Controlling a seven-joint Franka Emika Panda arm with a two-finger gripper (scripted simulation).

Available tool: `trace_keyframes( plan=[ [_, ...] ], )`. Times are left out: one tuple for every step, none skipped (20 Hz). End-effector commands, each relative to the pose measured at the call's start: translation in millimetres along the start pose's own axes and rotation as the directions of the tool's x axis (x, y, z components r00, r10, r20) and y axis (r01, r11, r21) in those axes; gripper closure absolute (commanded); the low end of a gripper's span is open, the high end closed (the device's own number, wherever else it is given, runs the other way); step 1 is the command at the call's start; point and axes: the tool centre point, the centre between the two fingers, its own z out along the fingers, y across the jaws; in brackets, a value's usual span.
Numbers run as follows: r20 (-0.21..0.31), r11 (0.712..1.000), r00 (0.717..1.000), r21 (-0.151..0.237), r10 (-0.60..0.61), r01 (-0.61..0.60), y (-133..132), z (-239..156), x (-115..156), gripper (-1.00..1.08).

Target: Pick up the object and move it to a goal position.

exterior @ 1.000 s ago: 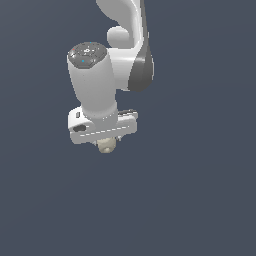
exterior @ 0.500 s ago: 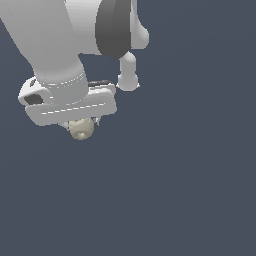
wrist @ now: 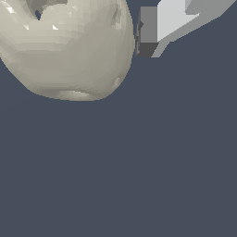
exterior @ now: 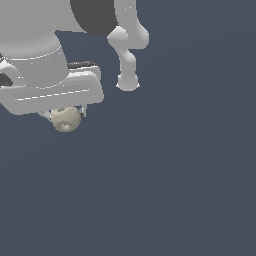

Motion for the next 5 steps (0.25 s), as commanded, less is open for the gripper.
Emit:
trace_keyframes(
  plan=[
    [0.001,1.0,1.0,0.0,-0.001,0.001,2.7,-4.3,0.2,1.08],
    [0.001,1.0,1.0,0.0,-0.001,0.001,3.3,-5.2,0.2,1.08],
    [0.001,1.0,1.0,0.0,-0.001,0.001,3.8,-5.8,0.3,1.08],
    [0.001,1.0,1.0,0.0,-0.001,0.001,4.0,-6.2,0.3,1.08],
    [0.001,1.0,1.0,0.0,-0.001,0.001,4.1,-6.3,0.3,1.08]
  ],
)
